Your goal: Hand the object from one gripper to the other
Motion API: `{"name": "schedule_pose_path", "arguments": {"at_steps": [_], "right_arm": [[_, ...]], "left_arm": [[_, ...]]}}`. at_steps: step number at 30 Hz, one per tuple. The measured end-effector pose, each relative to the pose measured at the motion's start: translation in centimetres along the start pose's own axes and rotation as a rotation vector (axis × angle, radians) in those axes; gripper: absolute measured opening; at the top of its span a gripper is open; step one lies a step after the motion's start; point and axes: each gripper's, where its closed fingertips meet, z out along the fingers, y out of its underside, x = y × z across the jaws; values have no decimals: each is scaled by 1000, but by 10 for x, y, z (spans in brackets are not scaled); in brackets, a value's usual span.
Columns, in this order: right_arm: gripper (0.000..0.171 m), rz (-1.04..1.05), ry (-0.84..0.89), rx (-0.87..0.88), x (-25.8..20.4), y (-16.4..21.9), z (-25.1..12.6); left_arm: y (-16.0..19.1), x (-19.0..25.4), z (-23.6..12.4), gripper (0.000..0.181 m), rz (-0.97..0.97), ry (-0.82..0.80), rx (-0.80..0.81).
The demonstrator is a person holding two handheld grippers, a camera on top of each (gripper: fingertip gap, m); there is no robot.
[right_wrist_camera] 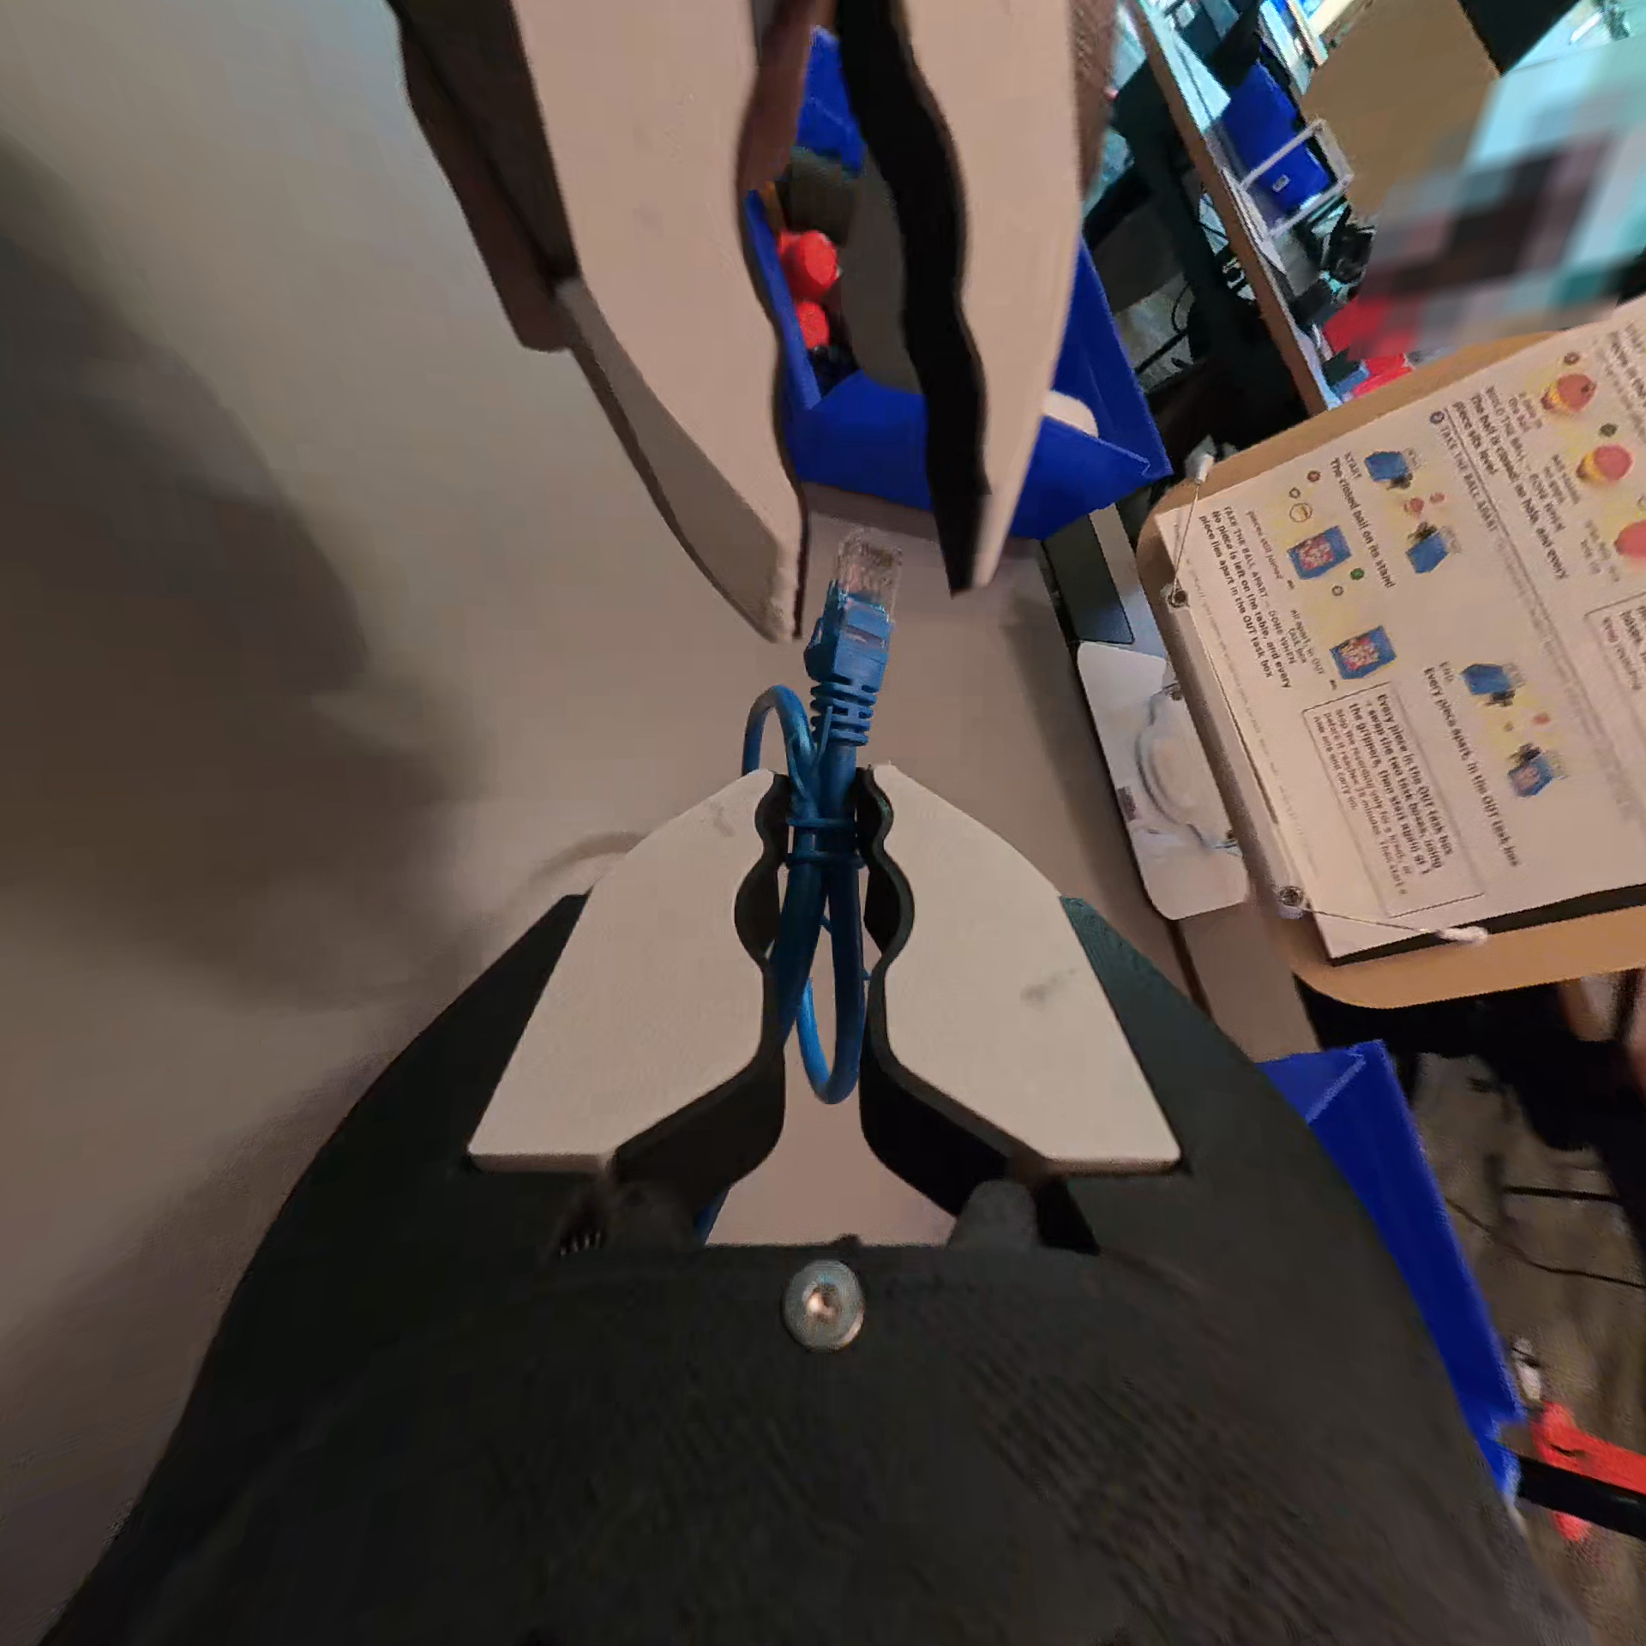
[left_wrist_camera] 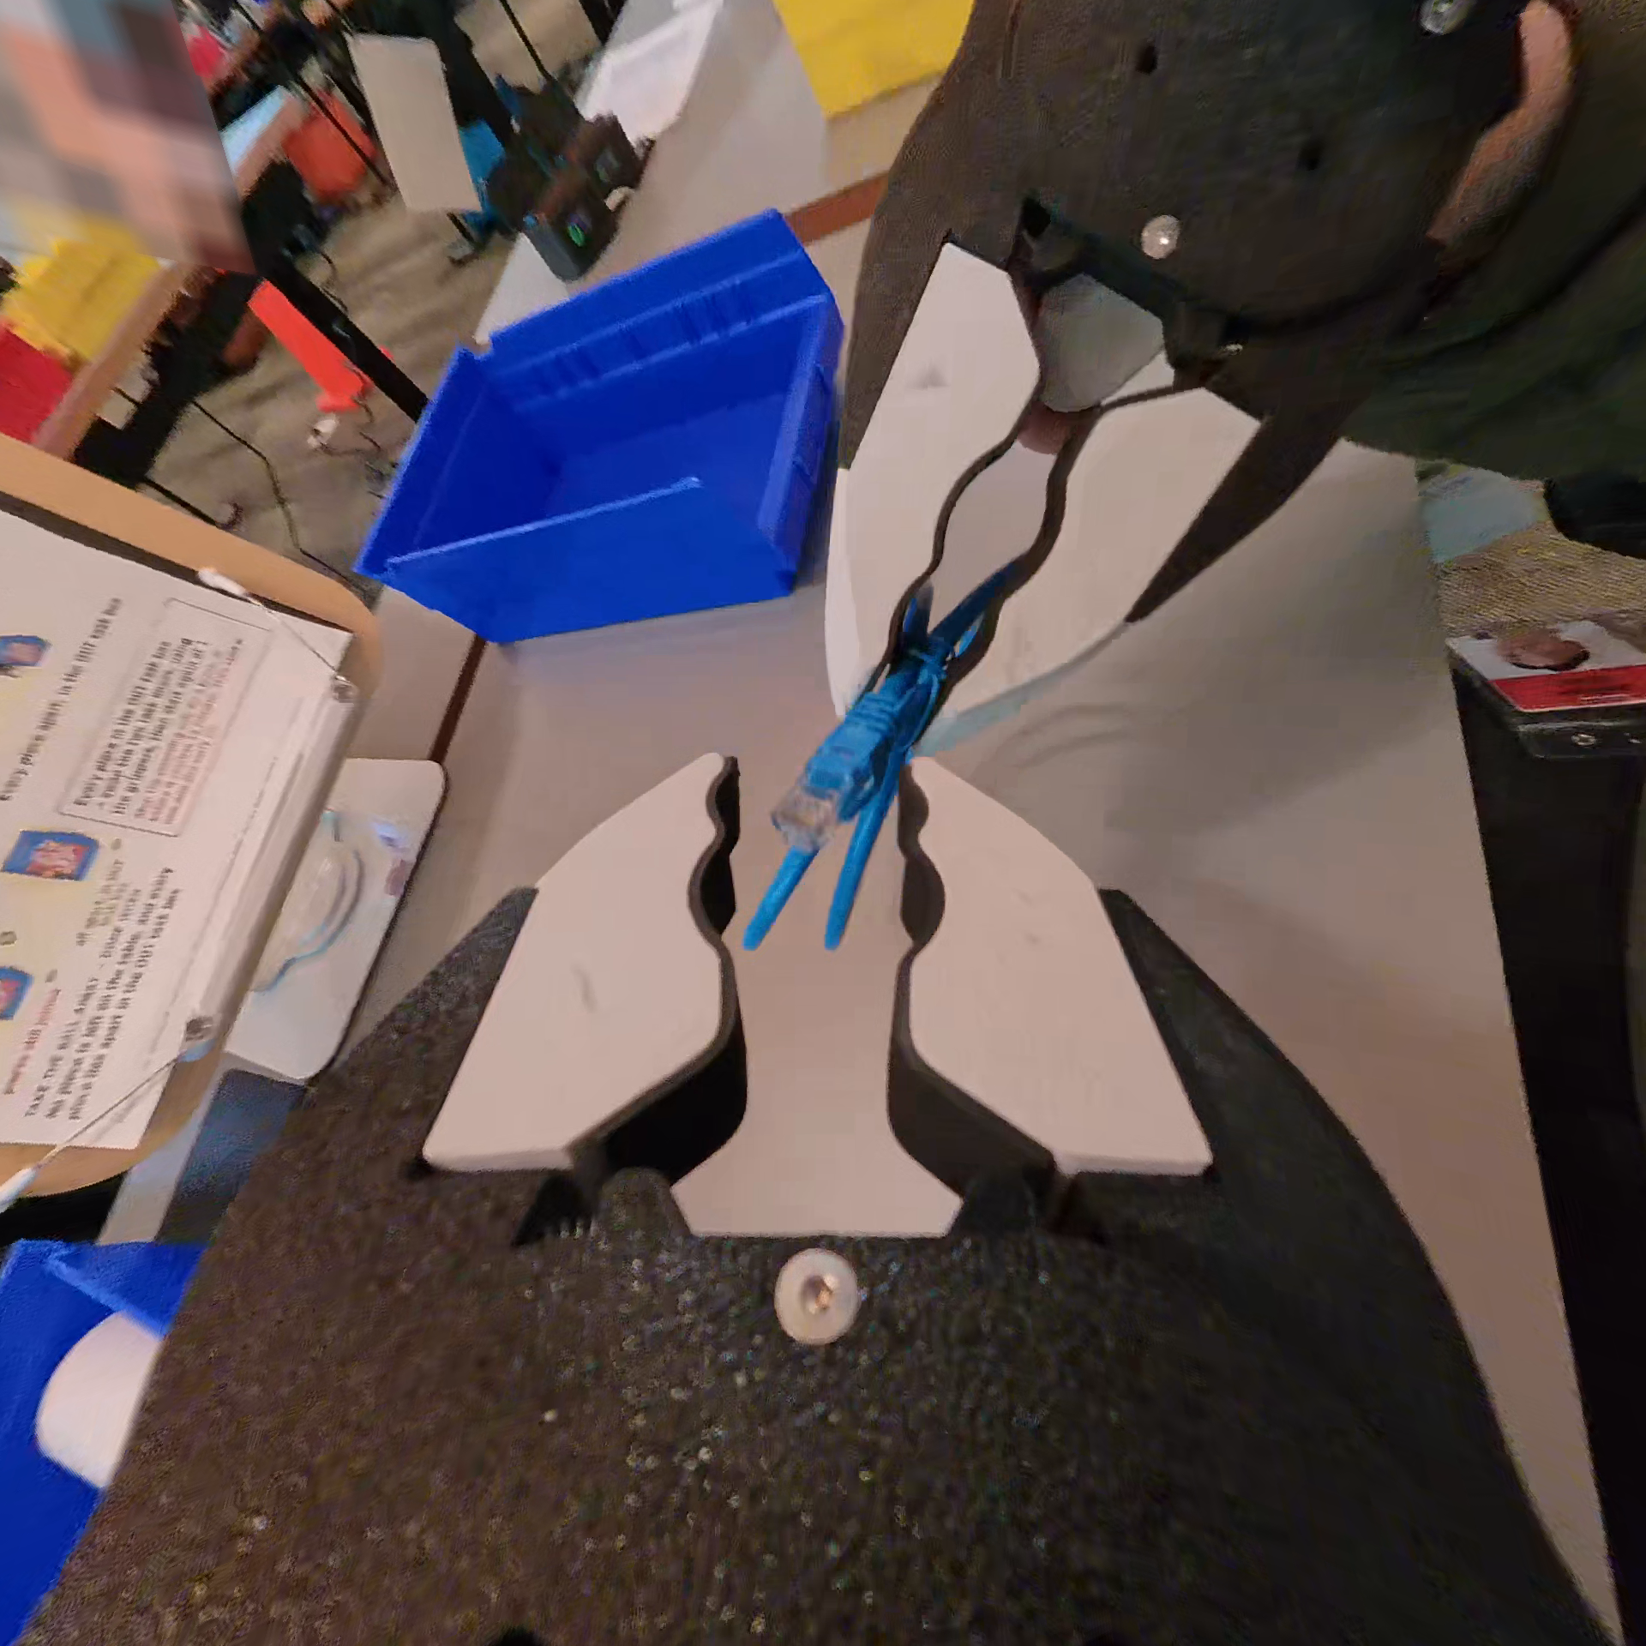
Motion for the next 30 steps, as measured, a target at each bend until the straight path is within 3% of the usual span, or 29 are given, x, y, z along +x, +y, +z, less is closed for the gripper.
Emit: {"name": "schedule_pose_path", "arguments": {"at_steps": [5,10,14,17,18,21,25,28,30], "right_arm": [[15,-68,26,-19,-3,-4,-1],[19,-22,60,75,8,-6,-8],[67,110,209,145,49,4,-44],[79,276,254,282,70,5,-74],[76,357,250,329,75,5,-79],[70,654,136,438,77,13,-68],[78,984,-94,561,64,33,-18],[62,1192,-288,756,56,27,-2],[50,1205,-355,821,51,19,1]], "left_arm": [[9,9,10,20,2,69,-68],[2,9,10,15,14,65,-18],[1,-17,-1,13,-74,-49,107],[2,-38,-14,12,-258,-87,281],[1,-44,-20,12,-325,-88,354],[-1,-55,-36,12,-516,-52,570],[-12,-55,-49,12,-647,56,761],[-21,-48,-52,12,-666,121,827],[-26,-42,-53,12,-663,158,843]]}}
